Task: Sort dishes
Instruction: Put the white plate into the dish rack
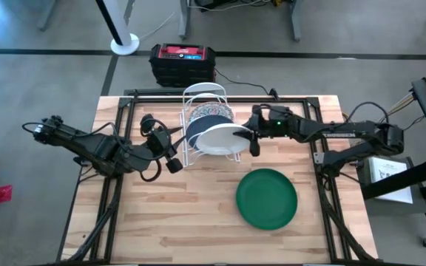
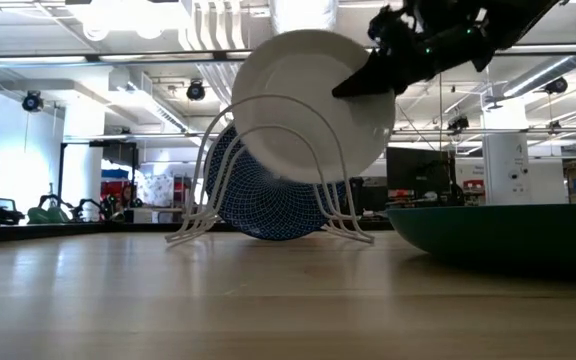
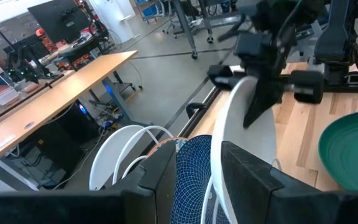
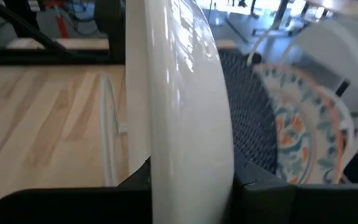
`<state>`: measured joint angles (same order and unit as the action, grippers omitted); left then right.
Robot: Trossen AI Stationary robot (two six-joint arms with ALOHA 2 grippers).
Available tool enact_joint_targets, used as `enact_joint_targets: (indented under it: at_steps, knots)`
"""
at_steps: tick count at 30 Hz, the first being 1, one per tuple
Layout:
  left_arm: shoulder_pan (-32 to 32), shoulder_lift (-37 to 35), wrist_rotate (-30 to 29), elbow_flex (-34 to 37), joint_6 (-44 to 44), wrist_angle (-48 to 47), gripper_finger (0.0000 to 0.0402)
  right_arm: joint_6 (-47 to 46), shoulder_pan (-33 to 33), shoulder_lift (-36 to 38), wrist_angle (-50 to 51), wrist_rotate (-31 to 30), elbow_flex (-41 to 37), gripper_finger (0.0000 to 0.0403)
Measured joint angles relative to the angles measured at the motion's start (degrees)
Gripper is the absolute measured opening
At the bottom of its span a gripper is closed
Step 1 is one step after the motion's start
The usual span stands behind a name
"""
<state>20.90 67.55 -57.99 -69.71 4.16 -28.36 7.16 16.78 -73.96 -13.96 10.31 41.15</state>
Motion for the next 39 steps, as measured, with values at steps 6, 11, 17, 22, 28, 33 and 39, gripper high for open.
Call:
enact_joint_targets:
  at_steps: [6,11,17,22,28,33,39]
  knots:
    - [0.01,0.0,0.0,0.02,0.0,0.0,0.0116,-0.09,-0.31,-5.31,-1.35,0.0,0.45,0.0055]
    - [0.01,0.0,0.01,0.01,0.0,-0.02,0.0116,-0.2,-0.29,-7.27,-1.35,0.01,0.99,0.0055]
    - [0.01,0.0,0.02,0.0,0.02,-0.21,0.0116,-0.22,-0.29,-7.51,-1.57,0.02,1.53,0.0055]
    - [0.01,0.0,0.02,0.02,0.26,-0.35,0.0116,-0.2,-0.31,-8.26,-1.76,0.03,1.57,0.0055]
    - [0.0,-0.01,0.02,0.09,1.11,-0.76,0.0116,-0.25,-0.4,-9.55,-3.25,0.04,1.59,0.0055]
    - [-0.01,0.81,0.04,0.11,1.25,-1.04,0.0116,-0.39,-0.59,-10.97,-4.93,0.23,1.66,0.0055]
    - [0.01,2.42,0.02,0.11,1.19,-1.22,0.0116,-0.66,-1.05,-11.53,-5.61,0.19,1.66,0.0055]
